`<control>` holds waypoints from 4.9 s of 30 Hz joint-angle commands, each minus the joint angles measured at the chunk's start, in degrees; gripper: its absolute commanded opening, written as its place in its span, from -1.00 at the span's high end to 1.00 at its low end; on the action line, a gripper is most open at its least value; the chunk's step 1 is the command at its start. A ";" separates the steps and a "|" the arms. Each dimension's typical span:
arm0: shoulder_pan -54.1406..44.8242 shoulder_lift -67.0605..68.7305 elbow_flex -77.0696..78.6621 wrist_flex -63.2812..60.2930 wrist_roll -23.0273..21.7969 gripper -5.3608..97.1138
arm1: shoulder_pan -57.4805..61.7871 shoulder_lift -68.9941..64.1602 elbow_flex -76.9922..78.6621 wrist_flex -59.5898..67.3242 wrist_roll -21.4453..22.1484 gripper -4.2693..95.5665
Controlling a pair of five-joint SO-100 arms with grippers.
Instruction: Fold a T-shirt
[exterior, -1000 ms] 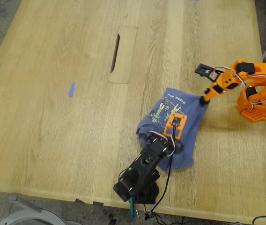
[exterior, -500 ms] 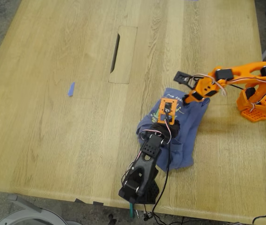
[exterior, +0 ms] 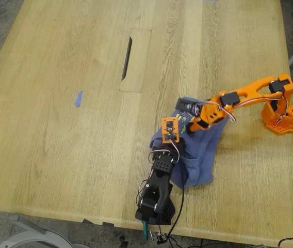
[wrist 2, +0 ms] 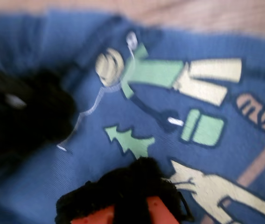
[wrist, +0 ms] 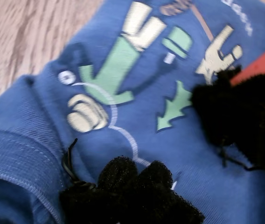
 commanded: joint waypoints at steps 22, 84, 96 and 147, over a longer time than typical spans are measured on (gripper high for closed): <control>-16.87 44.12 11.16 36.65 1.14 0.90 | 2.46 30.59 34.19 12.13 3.78 0.91; -4.31 -2.37 -2.81 0.09 2.99 0.90 | -1.41 11.43 22.85 -1.49 10.46 0.91; -18.54 -1.67 0.00 -0.35 1.93 0.90 | -1.93 32.43 42.98 7.29 11.87 0.91; -25.05 40.61 -8.61 32.52 2.02 0.87 | 31.11 83.85 63.54 43.51 8.79 0.91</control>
